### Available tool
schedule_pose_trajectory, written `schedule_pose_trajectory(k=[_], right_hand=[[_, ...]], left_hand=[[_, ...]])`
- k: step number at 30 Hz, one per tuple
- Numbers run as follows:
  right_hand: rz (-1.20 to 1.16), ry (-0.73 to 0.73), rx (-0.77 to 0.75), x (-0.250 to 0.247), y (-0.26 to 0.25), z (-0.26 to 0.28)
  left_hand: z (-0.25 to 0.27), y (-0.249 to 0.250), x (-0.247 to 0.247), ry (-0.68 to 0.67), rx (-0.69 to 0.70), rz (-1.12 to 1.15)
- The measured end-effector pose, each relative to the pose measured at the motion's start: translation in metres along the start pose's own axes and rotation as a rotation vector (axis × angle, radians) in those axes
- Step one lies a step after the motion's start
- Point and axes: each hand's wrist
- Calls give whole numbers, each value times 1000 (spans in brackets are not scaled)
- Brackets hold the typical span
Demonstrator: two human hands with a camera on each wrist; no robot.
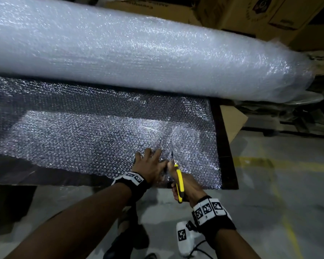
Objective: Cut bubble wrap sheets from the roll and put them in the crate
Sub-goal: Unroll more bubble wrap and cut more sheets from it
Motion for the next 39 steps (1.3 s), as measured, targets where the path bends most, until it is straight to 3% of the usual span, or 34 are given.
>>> schedule_pose_trajectory(k=[9, 14, 18, 25, 31, 39], right_hand=[[15, -91, 107, -7, -9, 2], [33, -107, 122, -13, -10, -3], [23, -113, 126, -16, -14, -2], [47, -109, 120, -21, -14, 0], [48, -95, 100, -14, -12, 1], [78, -12, 33, -12, -12, 3]], left_hand=[[6, -6, 7, 2, 46, -2], [18, 2, 20, 192, 282, 3], [19, 3, 22, 198, 402, -40], [19, 5, 27, 84, 384, -116], [25, 17, 25, 67, 299, -77], [23, 17, 21, 9, 301, -81]])
Point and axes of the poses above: each hand's wrist, its own z-axis away from the middle knuckle, its own x-axis out of the palm, y = z × x, and after that the axes turned 3 degrees about -z, right-handed
